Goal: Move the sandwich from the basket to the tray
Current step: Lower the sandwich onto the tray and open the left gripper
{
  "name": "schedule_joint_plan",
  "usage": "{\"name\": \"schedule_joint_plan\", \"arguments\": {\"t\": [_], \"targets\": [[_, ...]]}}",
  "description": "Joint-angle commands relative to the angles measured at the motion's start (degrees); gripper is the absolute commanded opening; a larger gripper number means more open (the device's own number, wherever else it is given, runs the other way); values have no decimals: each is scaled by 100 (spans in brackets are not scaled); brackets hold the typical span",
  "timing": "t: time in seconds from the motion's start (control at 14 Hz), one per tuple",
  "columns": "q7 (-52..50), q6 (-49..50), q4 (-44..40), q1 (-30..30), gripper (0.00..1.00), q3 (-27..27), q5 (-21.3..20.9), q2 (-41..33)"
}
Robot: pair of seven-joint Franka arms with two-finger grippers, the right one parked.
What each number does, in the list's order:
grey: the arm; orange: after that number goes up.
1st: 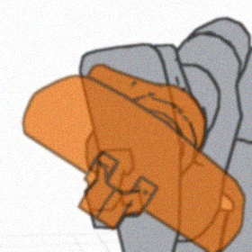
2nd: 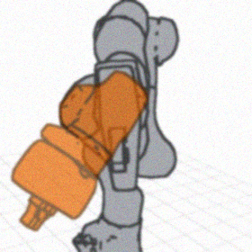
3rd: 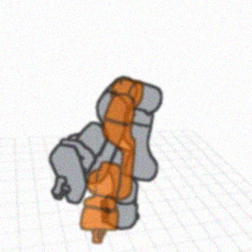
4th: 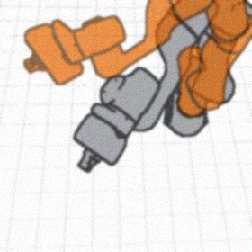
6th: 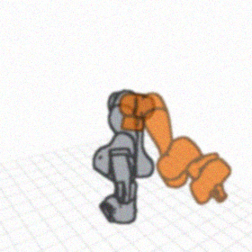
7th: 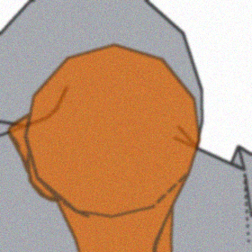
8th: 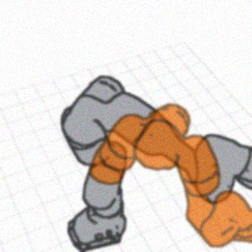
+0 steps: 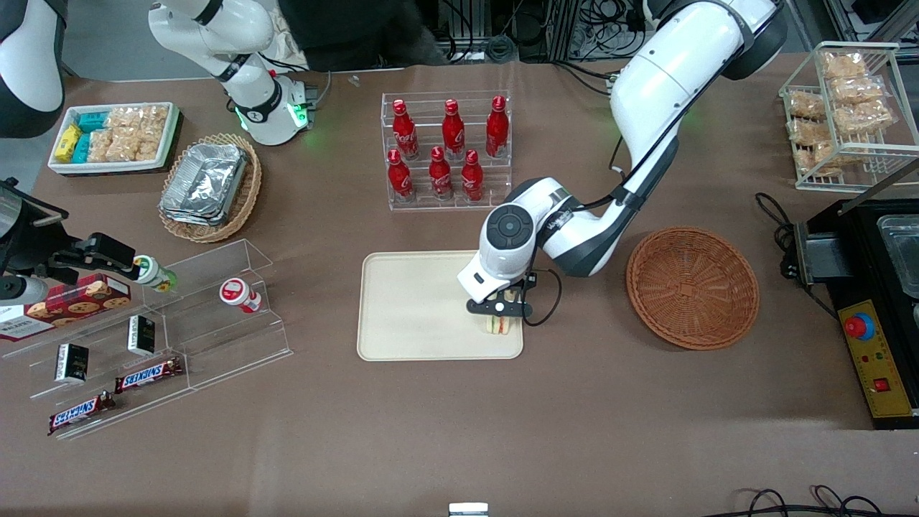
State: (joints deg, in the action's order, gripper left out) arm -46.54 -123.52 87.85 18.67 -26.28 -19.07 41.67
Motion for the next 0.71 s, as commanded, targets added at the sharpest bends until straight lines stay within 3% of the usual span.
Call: {"name": "schedule_joint_plan", "arguments": {"t": [0.0,0.29,0.64], "targets": [[-461,100,-163,23,100,-17,-238,-44],[-321,977,-137,-301,100,-35,-203,-728],[1679,2181,-110,-1284,100,-44,535,-1748]]}}
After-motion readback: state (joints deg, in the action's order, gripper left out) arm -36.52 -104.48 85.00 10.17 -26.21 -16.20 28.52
